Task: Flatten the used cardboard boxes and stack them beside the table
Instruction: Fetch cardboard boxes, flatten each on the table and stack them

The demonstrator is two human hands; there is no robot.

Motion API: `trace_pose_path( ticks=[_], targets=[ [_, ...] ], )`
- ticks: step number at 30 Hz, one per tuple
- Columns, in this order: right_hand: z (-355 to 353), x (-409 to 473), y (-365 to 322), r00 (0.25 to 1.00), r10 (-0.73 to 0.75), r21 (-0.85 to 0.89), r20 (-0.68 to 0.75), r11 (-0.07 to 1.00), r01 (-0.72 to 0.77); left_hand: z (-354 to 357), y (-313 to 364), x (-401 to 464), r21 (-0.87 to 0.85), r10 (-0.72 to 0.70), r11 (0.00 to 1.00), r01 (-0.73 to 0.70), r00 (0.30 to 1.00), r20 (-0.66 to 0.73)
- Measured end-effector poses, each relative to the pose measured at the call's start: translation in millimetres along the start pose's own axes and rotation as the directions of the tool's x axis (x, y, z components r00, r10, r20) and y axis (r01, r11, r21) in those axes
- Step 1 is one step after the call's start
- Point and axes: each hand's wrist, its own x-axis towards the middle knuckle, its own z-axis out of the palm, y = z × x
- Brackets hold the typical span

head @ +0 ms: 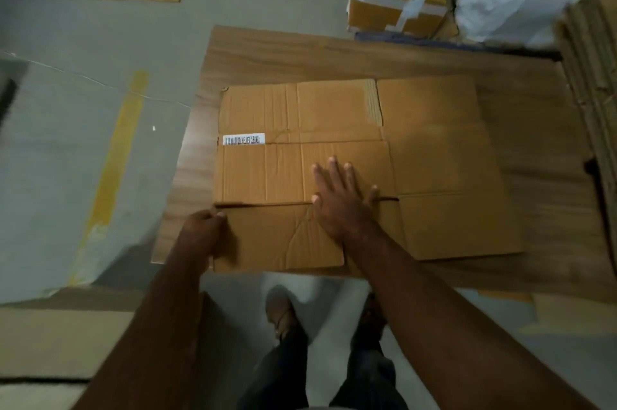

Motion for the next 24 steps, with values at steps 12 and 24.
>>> trace_pose_path(
  ticks=[12, 24],
  targets=[
    [-100.4, -2.5, -41.9, 0.971, -0.083, -0.228, -0.222, 0.973, 0.031, -36.4, 36.5, -9.3, -0.102, -0.127, 0.983, 0.152, 0.968, 0.215],
    [81.1, -103.0, -22.5, 0.985, -0.077, -0.167, -0.152, 0.985, 0.051, -23.0, 45.3, 0.1, 0.041, 0.038, 0.998, -0.049, 0.973, 0.227]
  ],
)
